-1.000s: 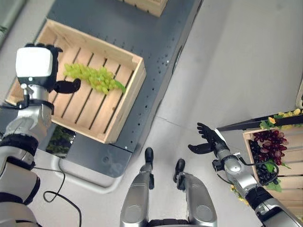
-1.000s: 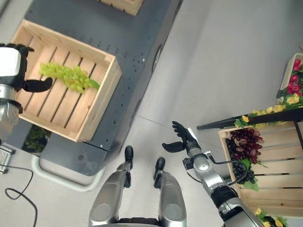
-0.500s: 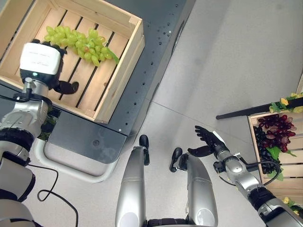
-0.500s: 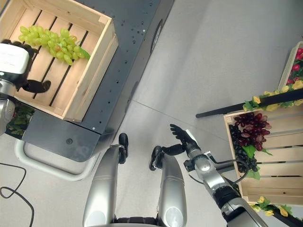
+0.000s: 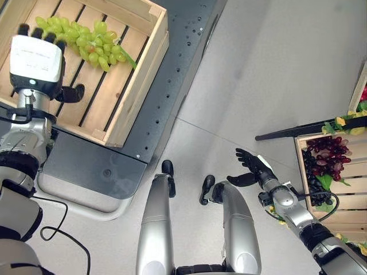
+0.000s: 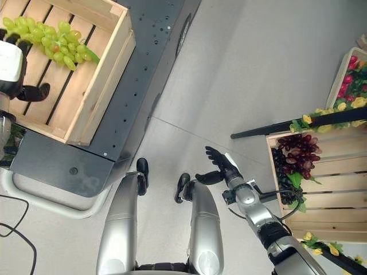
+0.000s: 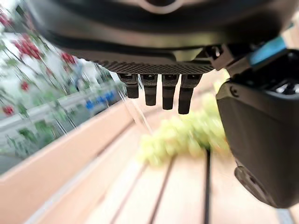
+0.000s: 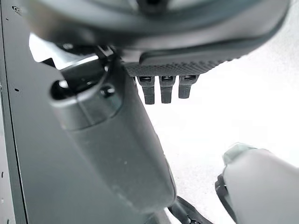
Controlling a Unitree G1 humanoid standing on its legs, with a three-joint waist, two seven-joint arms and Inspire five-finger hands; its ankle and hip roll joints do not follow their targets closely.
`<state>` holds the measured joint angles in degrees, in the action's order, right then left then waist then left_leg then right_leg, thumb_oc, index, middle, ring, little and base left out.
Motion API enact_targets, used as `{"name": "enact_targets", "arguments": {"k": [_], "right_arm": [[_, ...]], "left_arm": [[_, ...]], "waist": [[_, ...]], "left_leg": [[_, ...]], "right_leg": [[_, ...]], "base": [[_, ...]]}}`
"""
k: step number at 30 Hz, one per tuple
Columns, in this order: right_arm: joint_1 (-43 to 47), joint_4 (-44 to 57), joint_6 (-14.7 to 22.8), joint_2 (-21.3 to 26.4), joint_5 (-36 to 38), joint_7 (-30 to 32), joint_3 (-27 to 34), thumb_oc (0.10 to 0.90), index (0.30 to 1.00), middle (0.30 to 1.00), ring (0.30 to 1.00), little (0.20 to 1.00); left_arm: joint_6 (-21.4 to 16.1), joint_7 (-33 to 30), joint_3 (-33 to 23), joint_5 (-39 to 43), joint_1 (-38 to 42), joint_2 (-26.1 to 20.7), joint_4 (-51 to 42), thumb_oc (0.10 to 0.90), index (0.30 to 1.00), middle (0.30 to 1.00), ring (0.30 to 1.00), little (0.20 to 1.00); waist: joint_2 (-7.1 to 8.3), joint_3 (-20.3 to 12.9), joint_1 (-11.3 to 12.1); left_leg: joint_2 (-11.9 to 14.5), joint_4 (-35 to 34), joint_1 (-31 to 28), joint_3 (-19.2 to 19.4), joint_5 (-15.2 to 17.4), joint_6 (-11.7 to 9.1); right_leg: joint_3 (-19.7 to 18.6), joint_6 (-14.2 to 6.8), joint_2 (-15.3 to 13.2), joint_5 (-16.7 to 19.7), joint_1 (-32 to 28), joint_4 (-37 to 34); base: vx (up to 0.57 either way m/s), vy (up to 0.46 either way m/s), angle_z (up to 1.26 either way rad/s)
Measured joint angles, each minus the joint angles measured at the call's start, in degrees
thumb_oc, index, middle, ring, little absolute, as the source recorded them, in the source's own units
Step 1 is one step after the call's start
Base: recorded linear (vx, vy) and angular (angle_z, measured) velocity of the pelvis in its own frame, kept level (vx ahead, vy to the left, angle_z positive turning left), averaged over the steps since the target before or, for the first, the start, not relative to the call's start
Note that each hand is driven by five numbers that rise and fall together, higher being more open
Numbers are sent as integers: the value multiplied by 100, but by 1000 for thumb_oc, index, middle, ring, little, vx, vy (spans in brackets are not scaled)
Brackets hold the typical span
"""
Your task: Pick up the fruits from the basket on one side to the basket on the other side
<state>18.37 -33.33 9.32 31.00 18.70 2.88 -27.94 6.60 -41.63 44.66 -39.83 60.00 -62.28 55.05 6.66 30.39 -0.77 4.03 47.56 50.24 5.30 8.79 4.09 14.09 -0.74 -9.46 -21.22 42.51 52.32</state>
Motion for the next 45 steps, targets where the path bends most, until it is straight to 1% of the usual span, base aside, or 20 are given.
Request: {"name": "enact_targets", "arguments": {"k": [4,6,7,11,13,14,15,17,20,22,24,26,28,34,38,43,44,45], "right_arm": [[-150,9,18,-21,-1,-1,-5,800,900,900,900,900],[-191,7,18,-49,-2,0,-8,800,900,900,900,900],[-193,7,18,-72,-2,0,-11,800,900,900,900,900],[-169,58,20,-87,-2,0,-33,800,900,900,900,900],[-170,60,20,-88,-2,0,-33,800,900,900,900,900],[-169,63,20,-90,-2,0,-33,800,900,900,900,900],[-168,67,20,-94,-2,0,-33,800,900,900,900,900],[-174,105,20,-101,-2,0,-33,800,900,900,900,900],[-184,109,19,-120,-2,0,-33,800,900,900,900,900],[-179,108,19,-127,-2,-1,-33,800,900,900,900,900],[-180,103,19,-127,-4,-1,-33,800,900,900,900,900],[-172,103,19,-129,-6,-3,-34,800,900,900,900,900],[-144,103,19,-128,-6,-7,-35,800,900,900,900,900],[-124,103,19,-127,-4,-7,-36,800,900,900,900,900],[-173,115,19,-126,-2,-7,-37,800,900,900,900,900],[-212,160,-7,-126,-3,-7,-36,800,900,900,900,900],[-214,161,-7,-128,-3,-7,-37,800,900,900,900,900],[-215,161,-7,-127,-4,-7,-36,800,900,900,900,900]], "left_arm": [[115,-436,-21,13,153,-1,13,800,900,900,900,900],[162,-581,-32,11,166,-1,28,800,900,900,900,900],[168,-634,-32,10,174,-1,30,800,900,900,900,900],[155,-624,-29,2,183,5,27,800,900,900,900,900],[111,-388,-9,-12,222,10,29,800,900,900,900,900],[100,-57,48,-12,302,20,75,800,900,900,900,900],[93,109,82,-12,337,20,104,800,900,900,900,900],[-49,690,136,-3,359,19,232,800,900,900,900,900],[-322,1087,222,15,359,18,260,800,900,900,900,900],[-498,1145,233,12,354,18,273,800,900,900,900,900],[-678,1103,233,0,323,18,320,800,900,900,900,900],[-756,991,233,-40,314,18,353,800,900,900,900,900],[-770,769,233,-102,315,17,354,800,900,900,900,900],[-760,387,283,-220,370,18,340,800,900,900,900,900],[-770,387,284,-233,388,18,298,800,900,900,900,900],[-809,395,450,-335,387,18,263,800,900,900,900,900],[-809,327,457,-333,383,18,259,800,900,900,900,900],[-804,200,455,-323,384,18,259,800,900,900,900,900]], "waist": [[36,0,0],[76,2,-14],[104,-2,-22],[139,-3,-87],[140,-3,-104],[141,-3,-111],[142,-4,-117],[142,-4,-136],[142,-4,-139],[141,-5,-138],[141,-4,-141],[141,-4,-127],[140,-4,-127],[140,-4,-142],[140,-4,-139],[138,-4,-144],[138,-3,-146],[138,-3,-147]], "left_leg": [[0,8,28,1,-1,2],[4,18,35,8,6,10],[6,26,40,9,2,2],[41,102,72,7,30,37],[41,105,73,6,38,41],[40,104,73,6,52,19],[40,104,73,4,52,18],[42,84,72,4,62,35],[43,67,67,13,64,38],[42,50,59,29,50,15],[37,9,25,72,32,44],[30,-10,2,117,32,46],[24,-11,-4,117,32,47],[-4,-3,-44,118,42,25],[0,-13,-54,110,41,31],[2,-120,-83,136,-10,-5],[1,-142,-93,145,-22,-15],[1,-147,-94,153,-34,14]], "right_leg": [[12,-4,6,1,12,-8],[20,-16,13,6,12,-13],[20,-28,18,8,12,-16],[18,-49,58,16,8,-21],[17,-48,57,15,5,-27],[17,-47,56,15,4,-29],[16,-44,58,13,4,-31],[12,-51,62,17,4,-56],[5,-54,63,19,4,-71],[-2,-67,62,26,0,-91],[-41,-119,61,56,-5,-112],[-64,-120,54,56,-10,-111],[-63,-119,50,56,-17,-105],[-95,-101,0,45,-9,-28],[-95,-69,3,27,-9,-22],[-100,-72,12,31,-7,-88],[-107,-120,18,60,-11,-111],[-109,-120,19,60,-11,-113]], "base": [[7,1,3],[7,18,0],[0,0,0],[2,6,-1],[0,0,0],[0,0,0],[0,0,0],[0,0,0],[0,0,0],[0,0,0],[3,5,-2],[0,0,0],[0,0,0],[0,0,0],[-8,-44,-1],[0,0,0],[0,0,0],[0,0,0]]}}
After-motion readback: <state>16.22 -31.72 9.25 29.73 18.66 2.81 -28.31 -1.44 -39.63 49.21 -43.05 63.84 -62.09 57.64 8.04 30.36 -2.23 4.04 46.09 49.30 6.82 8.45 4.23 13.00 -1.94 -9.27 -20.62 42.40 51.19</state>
